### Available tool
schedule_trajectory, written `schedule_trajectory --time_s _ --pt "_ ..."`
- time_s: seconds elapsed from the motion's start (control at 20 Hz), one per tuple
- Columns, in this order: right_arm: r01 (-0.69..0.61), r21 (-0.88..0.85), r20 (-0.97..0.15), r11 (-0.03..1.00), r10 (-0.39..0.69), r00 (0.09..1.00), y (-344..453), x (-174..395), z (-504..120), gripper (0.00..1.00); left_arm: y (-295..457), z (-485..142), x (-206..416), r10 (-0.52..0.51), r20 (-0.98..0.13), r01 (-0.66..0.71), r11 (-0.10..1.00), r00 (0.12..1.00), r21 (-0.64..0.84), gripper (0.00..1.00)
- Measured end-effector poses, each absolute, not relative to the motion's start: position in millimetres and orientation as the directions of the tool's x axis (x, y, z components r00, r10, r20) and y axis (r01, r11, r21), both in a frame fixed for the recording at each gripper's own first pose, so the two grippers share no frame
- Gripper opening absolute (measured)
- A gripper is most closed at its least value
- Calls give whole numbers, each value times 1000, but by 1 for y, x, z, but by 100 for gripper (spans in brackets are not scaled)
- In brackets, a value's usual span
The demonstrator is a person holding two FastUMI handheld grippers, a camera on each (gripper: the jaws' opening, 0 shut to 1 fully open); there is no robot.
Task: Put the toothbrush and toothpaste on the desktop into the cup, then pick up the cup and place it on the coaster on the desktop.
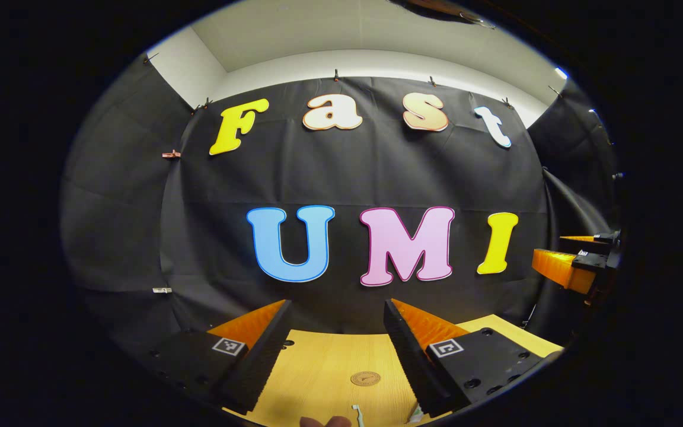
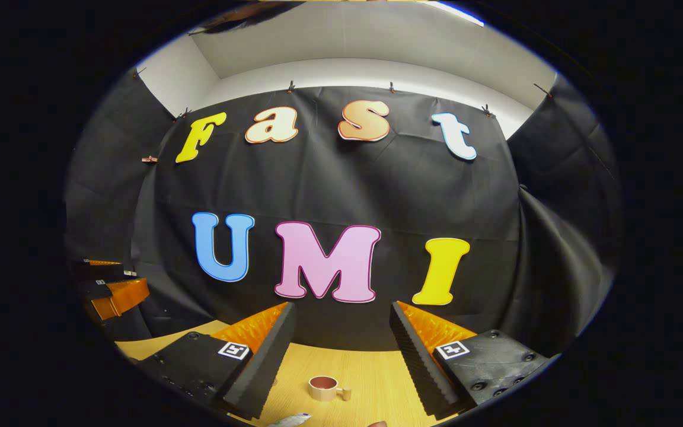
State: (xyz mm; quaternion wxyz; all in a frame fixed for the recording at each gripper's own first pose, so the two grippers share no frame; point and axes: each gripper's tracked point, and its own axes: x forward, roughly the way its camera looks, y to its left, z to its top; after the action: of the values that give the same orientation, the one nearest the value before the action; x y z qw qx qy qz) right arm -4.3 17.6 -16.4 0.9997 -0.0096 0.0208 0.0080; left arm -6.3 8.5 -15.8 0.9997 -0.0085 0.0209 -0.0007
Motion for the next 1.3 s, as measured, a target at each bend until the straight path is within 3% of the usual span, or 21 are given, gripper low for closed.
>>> schedule_trajectory --time_s 0.35,0.8,1.0,1.3 --pt "-23 -14 -156 1000 20 987 39 -7 -52 99 21 -40 -9 -13 -97 10 999 995 -33 97" --pt "-45 -51 -468 998 16 883 81 -14 -164 97 44 -123 -17 -57 -281 43 998 958 -55 97" --pt "-50 -106 -623 993 -27 782 95 -28 -235 97 60 -163 -21 -81 -359 61 996 930 -67 97" --pt "-64 -153 -833 986 -94 545 114 -70 -340 98 85 -209 -29 -115 -430 92 993 896 -73 97"
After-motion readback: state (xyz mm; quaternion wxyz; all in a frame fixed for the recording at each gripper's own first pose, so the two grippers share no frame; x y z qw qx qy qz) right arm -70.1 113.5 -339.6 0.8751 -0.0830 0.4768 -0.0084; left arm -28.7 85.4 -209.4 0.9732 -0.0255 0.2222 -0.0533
